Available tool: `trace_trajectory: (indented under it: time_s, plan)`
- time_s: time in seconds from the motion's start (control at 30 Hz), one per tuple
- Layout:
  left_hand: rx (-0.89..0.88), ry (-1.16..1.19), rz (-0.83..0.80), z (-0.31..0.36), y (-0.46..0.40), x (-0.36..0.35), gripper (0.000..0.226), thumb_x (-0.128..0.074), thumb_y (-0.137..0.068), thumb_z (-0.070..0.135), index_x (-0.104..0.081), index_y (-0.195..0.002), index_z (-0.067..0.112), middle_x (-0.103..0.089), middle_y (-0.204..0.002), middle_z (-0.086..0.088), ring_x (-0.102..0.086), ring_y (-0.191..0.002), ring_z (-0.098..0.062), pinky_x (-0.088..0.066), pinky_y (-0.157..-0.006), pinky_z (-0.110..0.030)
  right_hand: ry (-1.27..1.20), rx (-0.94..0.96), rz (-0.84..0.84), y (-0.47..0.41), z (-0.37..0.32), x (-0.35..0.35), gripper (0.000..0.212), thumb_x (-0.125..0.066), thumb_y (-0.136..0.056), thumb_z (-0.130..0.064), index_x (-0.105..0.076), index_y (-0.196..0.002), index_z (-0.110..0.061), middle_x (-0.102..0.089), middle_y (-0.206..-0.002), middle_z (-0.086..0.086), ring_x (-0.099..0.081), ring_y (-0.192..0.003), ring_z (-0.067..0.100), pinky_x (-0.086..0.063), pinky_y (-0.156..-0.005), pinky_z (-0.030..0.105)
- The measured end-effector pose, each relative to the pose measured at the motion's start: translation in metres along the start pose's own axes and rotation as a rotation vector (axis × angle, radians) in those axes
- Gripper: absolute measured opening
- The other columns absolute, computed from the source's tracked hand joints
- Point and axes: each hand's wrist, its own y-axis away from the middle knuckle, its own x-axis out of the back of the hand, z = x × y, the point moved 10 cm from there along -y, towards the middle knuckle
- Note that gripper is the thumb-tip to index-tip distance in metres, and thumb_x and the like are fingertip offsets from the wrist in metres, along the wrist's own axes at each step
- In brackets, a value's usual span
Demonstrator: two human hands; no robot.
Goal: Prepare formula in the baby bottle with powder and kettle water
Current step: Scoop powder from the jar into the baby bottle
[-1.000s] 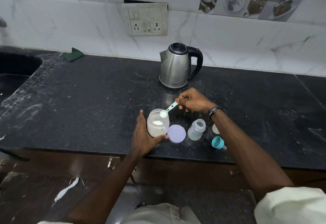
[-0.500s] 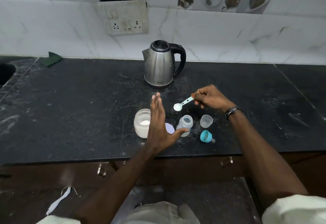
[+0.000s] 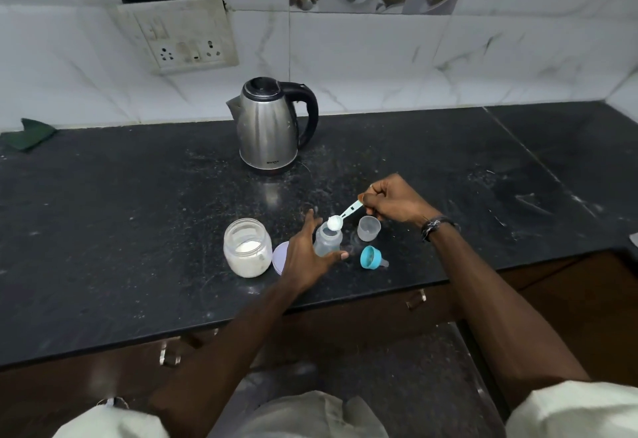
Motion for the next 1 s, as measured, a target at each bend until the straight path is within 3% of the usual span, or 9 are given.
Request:
trace_trajectory:
  time_s: [0.07,0.13,0.2,0.3,0.4,0.47,0.6,1.0]
  plan:
    - [-0.005,0.0,0.009,-0.002,-0.001,-0.001,0.112,-0.091,-0.07,0.023,-0.022,-0.155,0.0,-0.061,-0.138,-0.009,-0.055,-0.127,-0.016,-0.031,-0.094,0.002,0.047,0.018,0.0,0.001,-0.004,-0.002,0.034,-0.061,-0.096,-0.022,-0.064,-0.063,-0.012,-0.057,-0.043,-0.011,-0.047,-0.038,0.0,-0.037,-0.046,0.018]
    - [-0.012,-0.011,0.019,-0.004,-0.001,-0.001,0.106,-0.089,-0.074,0.017,-0.022,-0.154,-0.001,-0.065,-0.133,-0.009,-0.058,-0.121,-0.013,-0.033,-0.091,0.002,0.131,0.058,0.014,0.001,-0.011,-0.003,0.032,-0.062,-0.095,-0.023,-0.066,-0.065,-0.011,-0.058,-0.046,-0.01,-0.047,-0.041,0.001,-0.039,-0.048,0.021]
    - [-0.017,-0.025,0.032,-0.007,-0.002,0.001,0.101,-0.088,-0.075,0.018,-0.026,-0.153,0.0,-0.067,-0.129,-0.009,-0.058,-0.116,-0.009,-0.042,-0.094,-0.011,0.226,0.098,0.03,0.0,-0.02,-0.006,0.029,-0.063,-0.093,-0.022,-0.068,-0.069,-0.006,-0.06,-0.054,-0.005,-0.049,-0.047,0.006,-0.04,-0.052,0.025]
    - [-0.037,-0.068,0.045,-0.008,-0.004,0.002,0.094,-0.088,-0.075,0.023,-0.036,-0.15,0.0,-0.069,-0.125,-0.009,-0.065,-0.115,-0.019,-0.052,-0.095,-0.033,0.419,0.184,0.058,0.001,-0.039,-0.013,0.03,-0.063,-0.091,-0.024,-0.061,-0.064,-0.011,-0.057,-0.058,-0.006,-0.051,-0.053,0.009,-0.042,-0.056,0.028]
    - [-0.044,-0.085,0.059,-0.006,-0.004,0.003,0.091,-0.087,-0.075,0.023,-0.039,-0.149,0.001,-0.069,-0.126,-0.01,-0.065,-0.115,-0.021,-0.051,-0.095,-0.032,0.729,0.293,0.074,0.008,-0.062,-0.03,0.028,-0.057,-0.091,-0.03,-0.057,-0.068,-0.013,-0.057,-0.065,-0.002,-0.055,-0.061,0.021,-0.047,-0.059,0.035]
    - [-0.047,-0.082,0.054,-0.006,-0.003,0.004,0.088,-0.086,-0.073,0.034,-0.045,-0.146,0.006,-0.071,-0.123,-0.008,-0.067,-0.11,-0.02,-0.053,-0.093,-0.036,0.864,0.365,0.055,0.012,-0.075,-0.047,0.029,-0.054,-0.089,-0.028,-0.048,-0.064,-0.014,-0.048,-0.063,-0.002,-0.048,-0.059,0.023,-0.039,-0.057,0.034]
    - [-0.081,-0.118,0.035,-0.008,-0.005,0.004,0.074,-0.07,-0.069,0.059,-0.056,-0.132,0.022,-0.075,-0.106,0.005,-0.071,-0.094,-0.009,-0.057,-0.08,-0.04,0.857,0.408,-0.014,0.013,-0.084,-0.064,0.019,-0.059,-0.08,-0.023,-0.049,-0.064,-0.017,-0.051,-0.064,-0.001,-0.047,-0.059,0.023,-0.033,-0.057,0.032]
    - [-0.159,-0.087,0.052,-0.006,-0.008,0.004,0.058,-0.071,-0.073,0.054,-0.062,-0.118,0.019,-0.075,-0.1,0.004,-0.071,-0.089,-0.007,-0.057,-0.078,-0.039,0.751,0.34,-0.065,0.008,-0.079,-0.071,0.027,-0.061,-0.071,-0.016,-0.043,-0.052,-0.02,-0.044,-0.051,-0.007,-0.041,-0.05,0.016,-0.031,-0.051,0.028]
